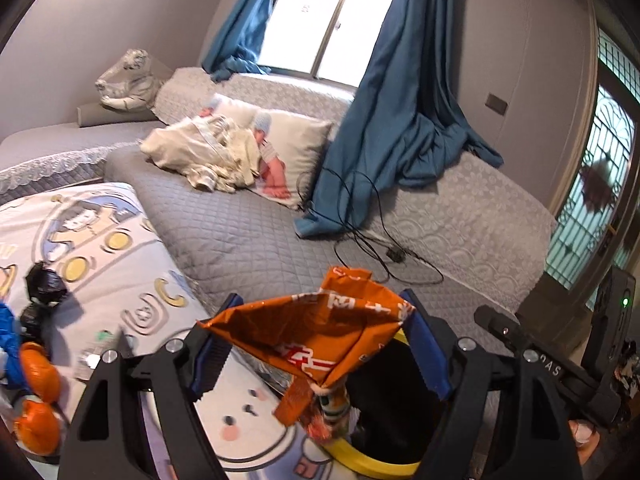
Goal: Collect trash
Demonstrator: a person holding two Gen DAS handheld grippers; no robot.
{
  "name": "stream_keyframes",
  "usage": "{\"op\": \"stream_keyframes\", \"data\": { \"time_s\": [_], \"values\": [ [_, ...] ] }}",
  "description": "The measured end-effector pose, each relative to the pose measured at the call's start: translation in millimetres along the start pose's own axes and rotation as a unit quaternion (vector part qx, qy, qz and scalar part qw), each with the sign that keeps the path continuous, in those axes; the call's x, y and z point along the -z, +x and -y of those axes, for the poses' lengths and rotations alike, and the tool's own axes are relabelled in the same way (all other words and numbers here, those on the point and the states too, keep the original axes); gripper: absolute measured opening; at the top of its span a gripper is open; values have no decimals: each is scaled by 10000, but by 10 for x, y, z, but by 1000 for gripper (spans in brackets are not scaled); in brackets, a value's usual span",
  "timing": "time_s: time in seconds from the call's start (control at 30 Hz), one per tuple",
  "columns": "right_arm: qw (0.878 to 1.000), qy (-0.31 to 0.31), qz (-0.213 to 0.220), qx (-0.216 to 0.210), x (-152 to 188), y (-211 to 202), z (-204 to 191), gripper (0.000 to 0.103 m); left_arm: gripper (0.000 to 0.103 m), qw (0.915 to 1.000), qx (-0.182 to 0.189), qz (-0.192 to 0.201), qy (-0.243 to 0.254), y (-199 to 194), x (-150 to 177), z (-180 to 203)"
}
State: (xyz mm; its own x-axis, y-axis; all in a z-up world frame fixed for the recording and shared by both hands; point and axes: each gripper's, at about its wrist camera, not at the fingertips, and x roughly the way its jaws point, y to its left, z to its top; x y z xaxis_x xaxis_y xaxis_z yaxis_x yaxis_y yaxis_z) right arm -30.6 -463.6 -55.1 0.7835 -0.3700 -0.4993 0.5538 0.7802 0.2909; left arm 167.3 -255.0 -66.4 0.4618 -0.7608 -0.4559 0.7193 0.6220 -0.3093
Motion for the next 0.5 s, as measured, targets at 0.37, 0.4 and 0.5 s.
{"op": "stream_keyframes", "data": {
  "time_s": [0.37, 0.4, 0.5],
  "values": [
    [9960, -663, -100, -593, 62, -29, -723, 60, 76, 9964, -597, 588, -140, -743, -116, -508],
    [9953, -718, -120, -646, 71, -24, -790, 60, 76, 9956, -668, 633, -174, -825, -120, -580],
    [9923, -904, -181, -829, 108, -27, -1016, 60, 76, 9930, -859, 756, -280, -1035, -119, -769]
  ]
}}
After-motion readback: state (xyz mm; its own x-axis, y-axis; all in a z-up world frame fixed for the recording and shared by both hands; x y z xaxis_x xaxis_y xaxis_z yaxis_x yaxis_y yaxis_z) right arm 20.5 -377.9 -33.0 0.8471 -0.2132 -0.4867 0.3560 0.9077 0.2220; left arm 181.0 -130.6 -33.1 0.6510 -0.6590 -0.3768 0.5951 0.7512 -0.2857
